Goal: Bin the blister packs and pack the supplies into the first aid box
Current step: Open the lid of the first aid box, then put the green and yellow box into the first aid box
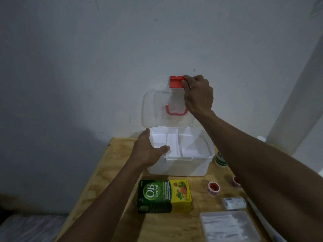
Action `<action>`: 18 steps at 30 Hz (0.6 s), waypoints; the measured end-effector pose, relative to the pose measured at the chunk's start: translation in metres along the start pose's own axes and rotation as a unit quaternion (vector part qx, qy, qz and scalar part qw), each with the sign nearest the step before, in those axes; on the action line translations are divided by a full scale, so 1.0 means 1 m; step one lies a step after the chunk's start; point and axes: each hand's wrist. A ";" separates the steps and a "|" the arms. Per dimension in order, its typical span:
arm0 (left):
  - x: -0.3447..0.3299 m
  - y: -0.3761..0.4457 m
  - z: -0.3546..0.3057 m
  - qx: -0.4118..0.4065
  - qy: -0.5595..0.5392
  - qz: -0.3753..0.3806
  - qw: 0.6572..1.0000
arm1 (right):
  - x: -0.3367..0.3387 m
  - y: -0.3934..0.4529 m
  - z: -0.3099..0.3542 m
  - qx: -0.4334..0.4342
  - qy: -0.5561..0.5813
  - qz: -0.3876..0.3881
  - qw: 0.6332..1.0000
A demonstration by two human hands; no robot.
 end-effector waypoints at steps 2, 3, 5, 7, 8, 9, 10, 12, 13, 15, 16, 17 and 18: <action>0.000 0.000 0.000 0.001 0.002 0.004 1.000 | 0.002 0.000 0.000 0.003 -0.008 0.007 1.000; 0.001 0.000 -0.001 0.000 0.002 0.006 1.000 | 0.003 0.001 0.000 0.005 -0.015 0.009 1.000; 0.001 0.000 -0.001 0.002 0.002 0.007 1.000 | 0.009 0.001 0.000 0.000 -0.016 0.007 1.000; 0.002 0.000 -0.001 0.009 0.002 0.012 1.000 | 0.017 -0.004 0.002 -0.019 0.024 0.007 1.000; 0.002 0.000 -0.001 0.017 0.002 0.017 1.000 | 0.025 -0.010 0.004 -0.023 0.057 0.007 0.998; 0.003 -0.001 -0.001 0.016 -0.003 0.018 1.000 | 0.035 -0.019 0.006 -0.024 0.091 0.007 0.996; 0.003 -0.002 -0.002 0.017 -0.004 0.019 1.000 | 0.048 -0.030 0.008 -0.023 0.123 0.012 0.992; 0.006 -0.004 -0.004 0.017 0.005 0.019 1.000 | 0.080 -0.060 0.013 -0.040 0.181 0.043 0.982; 0.006 -0.003 -0.002 0.019 0.009 0.020 1.000 | 0.096 -0.076 0.014 -0.055 0.206 0.069 0.975; 0.006 -0.002 -0.003 0.017 0.018 0.025 0.999 | 0.123 -0.111 0.012 -0.091 0.251 0.130 0.955; 0.006 -0.001 -0.003 0.018 0.023 0.028 0.999 | 0.131 -0.129 0.009 -0.103 0.268 0.163 0.944; 0.006 -0.002 -0.004 0.012 0.023 0.027 0.999 | 0.135 -0.146 0.006 -0.114 0.277 0.193 0.934; 0.006 -0.002 -0.004 0.009 0.023 0.025 0.999 | 0.137 -0.162 0.002 -0.124 0.280 0.219 0.926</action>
Point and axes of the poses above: each hand's wrist, its own y-axis towards the middle knuckle, its own x-axis out of the back of the hand, z = x × y, and after that the axes turned 10 degrees about -z, right-handed
